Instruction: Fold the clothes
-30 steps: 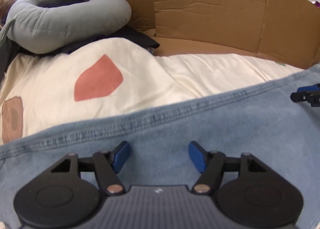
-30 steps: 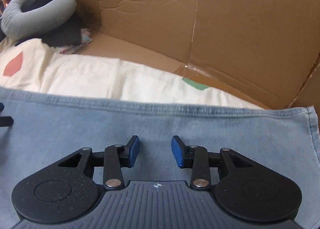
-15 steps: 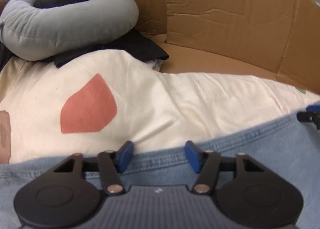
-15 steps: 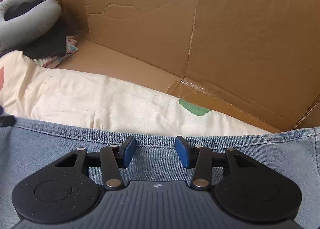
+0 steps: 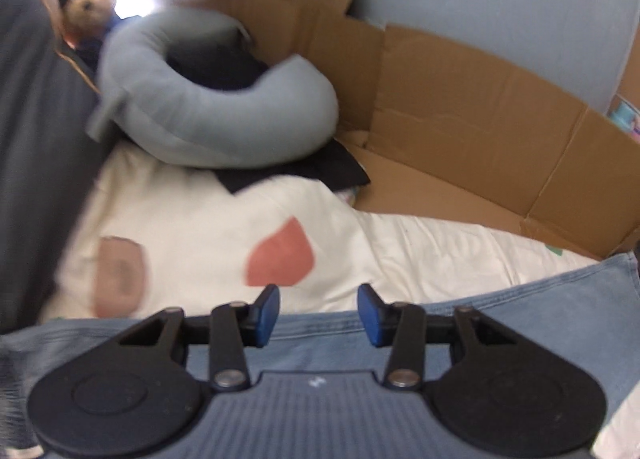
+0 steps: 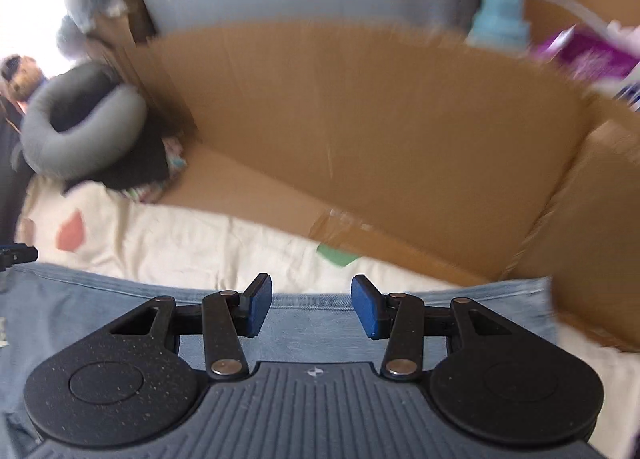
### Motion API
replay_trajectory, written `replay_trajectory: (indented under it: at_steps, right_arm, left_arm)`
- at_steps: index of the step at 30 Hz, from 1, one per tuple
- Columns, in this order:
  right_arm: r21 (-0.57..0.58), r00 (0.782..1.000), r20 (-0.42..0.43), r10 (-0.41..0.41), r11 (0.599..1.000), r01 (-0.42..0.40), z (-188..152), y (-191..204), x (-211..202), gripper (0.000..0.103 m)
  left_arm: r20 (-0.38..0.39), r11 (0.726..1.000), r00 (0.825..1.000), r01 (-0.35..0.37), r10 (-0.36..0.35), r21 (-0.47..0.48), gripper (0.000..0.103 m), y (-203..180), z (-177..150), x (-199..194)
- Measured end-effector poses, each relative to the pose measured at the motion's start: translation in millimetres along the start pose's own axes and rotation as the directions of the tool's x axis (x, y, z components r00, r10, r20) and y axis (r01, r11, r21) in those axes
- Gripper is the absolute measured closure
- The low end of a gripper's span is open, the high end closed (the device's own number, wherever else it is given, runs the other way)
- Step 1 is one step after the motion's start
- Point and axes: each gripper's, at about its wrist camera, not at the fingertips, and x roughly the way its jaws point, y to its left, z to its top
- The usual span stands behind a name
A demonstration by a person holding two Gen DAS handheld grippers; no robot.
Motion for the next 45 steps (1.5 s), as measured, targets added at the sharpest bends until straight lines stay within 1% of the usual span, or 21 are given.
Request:
replay_trajectory:
  at_steps: [5,11,13,18,21,24,28,32,34,38,42,45]
  right_arm:
    - [-0.031,1.0,0.018,0.003,1.0,-0.002,19,-21,-83,0.051]
    - [-0.013,0.999,0.046,0.0,1.0,0.0,21,-51,-182,0.051]
    - [-0.006,0.999,0.053,0.004,1.0,-0.004,15,-61,-212,0.05]
    - [0.022,0.998,0.059,0.016,1.0,-0.017,-11,-83,-277,0.05]
    - [0.041,0.998,0.057,0.022,0.999,-0.024,-33,-97,-311,0.049]
    - [0.058,0.998,0.063,0.022,0.998,-0.026,-58,-109,-343,0.045]
    - [0.081,0.998,0.062,0.022,0.996,-0.027,-91,-121,-378,0.044]
    - [0.124,0.995,0.092,0.043,0.991,-0.054,-115,-132,-411,0.044]
    - [0.162,0.991,0.124,0.058,0.984,-0.078,-127,-138,-429,0.043]
    - [0.21,0.987,0.151,0.052,0.974,-0.083,-155,-142,-460,0.041]
    - [0.246,0.986,0.159,0.043,0.966,-0.082,-182,-140,-481,0.041]
    - [0.248,0.987,0.159,0.029,0.966,-0.069,-200,-137,-491,0.041]
  left_arm:
    - [-0.001,0.999,0.999,-0.041,0.041,0.01,0.052,16,12,-71]
    - [-0.002,0.997,0.997,-0.077,0.077,-0.016,0.048,39,19,-152]
    - [0.002,0.996,0.996,-0.091,0.091,-0.025,0.044,46,19,-182]
    - [0.001,0.991,0.992,-0.125,0.125,-0.055,0.041,66,11,-249]
    - [-0.012,0.986,0.991,-0.135,0.134,-0.094,0.04,76,-1,-282]
    - [-0.021,0.981,0.991,-0.133,0.132,-0.139,0.04,84,-17,-312]
    - [-0.045,0.965,0.989,-0.149,0.143,-0.216,0.04,91,-39,-341]
    - [-0.056,0.953,0.98,-0.2,0.192,-0.229,0.04,93,-55,-369]
    - [-0.056,0.949,0.98,-0.197,0.189,-0.248,0.04,93,-61,-380]
    - [-0.062,0.945,0.983,-0.183,0.172,-0.271,0.04,96,-76,-391]
    - [-0.064,0.94,0.984,-0.181,0.169,-0.288,0.04,98,-87,-393]
    - [-0.054,0.942,0.988,-0.153,0.143,-0.3,0.04,95,-99,-393]
